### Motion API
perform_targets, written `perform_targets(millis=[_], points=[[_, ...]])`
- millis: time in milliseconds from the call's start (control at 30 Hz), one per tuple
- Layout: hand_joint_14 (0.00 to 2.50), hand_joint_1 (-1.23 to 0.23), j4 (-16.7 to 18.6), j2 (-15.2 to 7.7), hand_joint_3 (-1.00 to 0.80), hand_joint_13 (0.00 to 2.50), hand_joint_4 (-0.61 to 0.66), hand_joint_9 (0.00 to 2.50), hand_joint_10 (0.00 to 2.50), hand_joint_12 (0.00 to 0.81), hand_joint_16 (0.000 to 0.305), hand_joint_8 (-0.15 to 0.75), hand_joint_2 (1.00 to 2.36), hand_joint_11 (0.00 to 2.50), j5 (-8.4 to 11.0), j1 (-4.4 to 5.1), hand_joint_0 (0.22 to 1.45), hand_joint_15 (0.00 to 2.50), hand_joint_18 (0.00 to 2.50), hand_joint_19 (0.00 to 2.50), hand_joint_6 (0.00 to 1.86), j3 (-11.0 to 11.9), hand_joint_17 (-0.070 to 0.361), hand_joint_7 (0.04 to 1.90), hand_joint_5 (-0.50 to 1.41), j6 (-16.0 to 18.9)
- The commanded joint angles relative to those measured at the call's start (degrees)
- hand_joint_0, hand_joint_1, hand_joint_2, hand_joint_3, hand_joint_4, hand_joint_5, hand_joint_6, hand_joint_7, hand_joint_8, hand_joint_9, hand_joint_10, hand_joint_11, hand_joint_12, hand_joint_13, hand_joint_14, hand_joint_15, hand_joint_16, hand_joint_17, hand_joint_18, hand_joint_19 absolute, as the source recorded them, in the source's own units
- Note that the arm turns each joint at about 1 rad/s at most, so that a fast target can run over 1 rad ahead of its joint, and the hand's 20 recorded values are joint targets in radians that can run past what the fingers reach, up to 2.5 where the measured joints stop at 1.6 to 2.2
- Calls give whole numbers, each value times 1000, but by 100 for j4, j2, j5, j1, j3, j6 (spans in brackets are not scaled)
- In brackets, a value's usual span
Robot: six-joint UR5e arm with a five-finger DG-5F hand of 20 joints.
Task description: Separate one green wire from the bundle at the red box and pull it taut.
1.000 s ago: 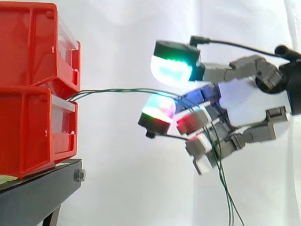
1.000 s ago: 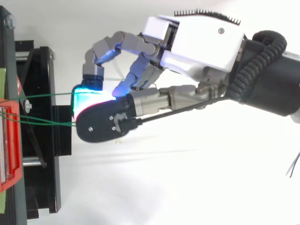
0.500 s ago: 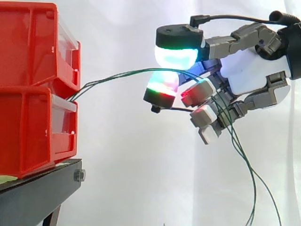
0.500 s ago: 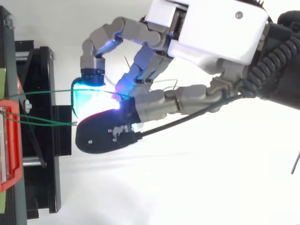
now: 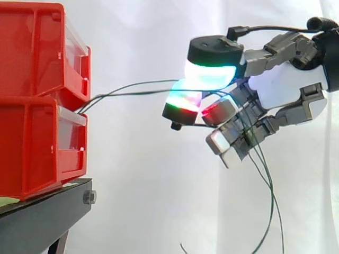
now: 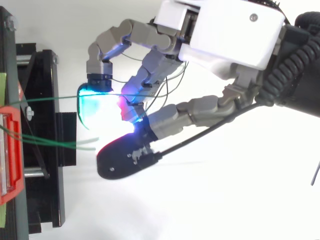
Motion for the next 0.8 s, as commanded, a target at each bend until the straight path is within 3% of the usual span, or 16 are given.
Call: perform_targets(millis=[0, 33, 133, 267, 467, 767], points=[[24, -714, 79, 0, -500, 936, 76, 1177, 18, 402, 51, 247, 1000, 1321, -9, -9, 505, 739, 795, 620, 843, -152, 115, 1013, -152, 0], [26, -614, 97, -8, -500, 953, 82, 1193, 18, 408, 52, 259, 1000, 1321, -9, -9, 498, 742, 797, 628, 838, -187, 117, 1016, -149, 0], [26, -565, 237, 0, -500, 967, 70, 1204, 20, 395, 48, 237, 1000, 1336, -9, -9, 564, 756, 773, 659, 832, -336, 109, 1051, -146, 27], [27, -691, 615, 0, -386, 970, 52, 1202, 21, 391, 48, 237, 1009, 1358, 18, -18, 609, 762, 773, 657, 835, -573, 108, 1101, -147, 159], [27, -814, 677, 0, -281, 957, 21, 1168, 19, 387, 48, 239, 1014, 1350, 44, -27, 629, 761, 785, 642, 872, -635, 108, 1061, -163, 238], [27, -960, 685, -8, -500, 918, 7, 1114, 18, 374, 46, 224, 1000, 1317, 35, -53, 725, 726, 794, 567, 887, -617, 104, 989, -175, 229]])
